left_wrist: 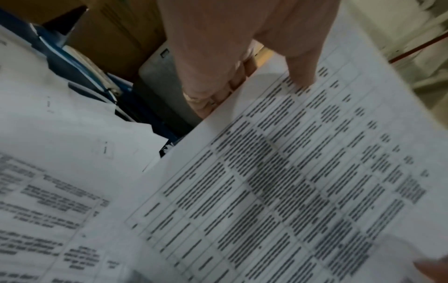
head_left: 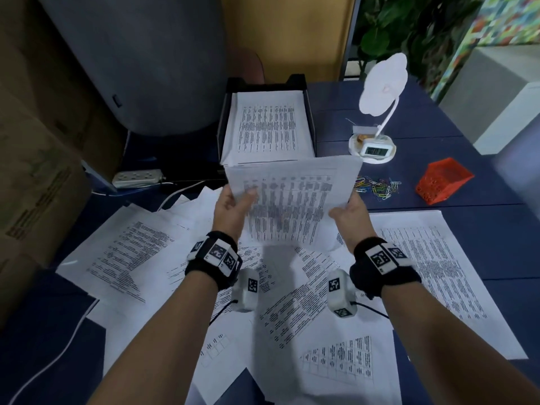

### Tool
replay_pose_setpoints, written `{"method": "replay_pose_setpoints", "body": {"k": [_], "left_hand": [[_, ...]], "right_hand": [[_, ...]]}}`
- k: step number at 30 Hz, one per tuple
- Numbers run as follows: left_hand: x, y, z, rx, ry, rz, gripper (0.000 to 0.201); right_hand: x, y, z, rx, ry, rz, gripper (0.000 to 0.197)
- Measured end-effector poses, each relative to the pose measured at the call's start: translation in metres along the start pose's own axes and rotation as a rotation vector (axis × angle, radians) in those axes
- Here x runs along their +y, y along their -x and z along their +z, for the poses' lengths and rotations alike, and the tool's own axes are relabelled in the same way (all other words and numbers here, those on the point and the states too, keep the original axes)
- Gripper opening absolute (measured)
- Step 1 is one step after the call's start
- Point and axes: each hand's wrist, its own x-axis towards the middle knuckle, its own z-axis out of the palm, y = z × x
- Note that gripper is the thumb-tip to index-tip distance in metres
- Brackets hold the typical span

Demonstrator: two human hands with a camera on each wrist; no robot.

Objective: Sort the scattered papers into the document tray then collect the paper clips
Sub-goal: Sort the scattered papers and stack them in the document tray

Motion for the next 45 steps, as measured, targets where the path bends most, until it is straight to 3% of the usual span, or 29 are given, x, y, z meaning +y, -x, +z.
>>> {"method": "replay_pose_setpoints", "body": {"k": [2, 7, 12, 16, 20, 27, 31, 35, 39, 45], "left_hand": [[-0.002, -0.001, 0.002, -0.037, -0.003, -0.002, 0.036], [-0.002, -0.007, 0.006, -0.03, 0.021, 0.05, 0.043], [-0.017, -0.011, 0.005, 0.01, -0.108, -0.059, 0.056], [-0.012, -0.014, 0.002, 0.015, -0.138, 0.022, 0.035], [-0.021, -0.028, -0.013, 0.016, -0.25, 0.015, 0.021], [-0.062, -0.014, -0.033, -0.061, -0.699, -0.257, 0.038], [-0.073, -0.016, -0.038, -0.03, -0.692, -0.321, 0.037], [-0.063, -0.028, -0.039, 0.031, -0.59, -0.352, 0.064], [-0.051, -0.049, -0.042, 0.071, -0.609, -0.309, 0.059], [-0.062, -0.056, -0.046, 0.022, -0.646, -0.456, 0.068]], "right_hand": [[0.002, -0.001, 0.003, 0.023, -0.013, 0.0, 0.049], [0.0, -0.006, 0.007, 0.085, -0.032, -0.055, 0.042], [0.016, -0.011, 0.01, 0.033, 0.047, 0.026, 0.037], [0.035, -0.014, 0.003, 0.04, 0.101, 0.038, 0.011], [0.051, -0.016, 0.001, -0.001, 0.156, 0.076, 0.008], [0.1, -0.007, -0.004, -0.125, 0.223, 0.346, 0.02], [0.107, -0.007, -0.003, -0.154, 0.238, 0.413, 0.012], [0.097, -0.008, -0.001, -0.254, 0.154, 0.495, 0.022], [0.086, -0.009, 0.002, -0.35, 0.135, 0.613, 0.022], [0.074, -0.026, 0.012, -0.298, 0.206, 0.57, 0.02]]}}
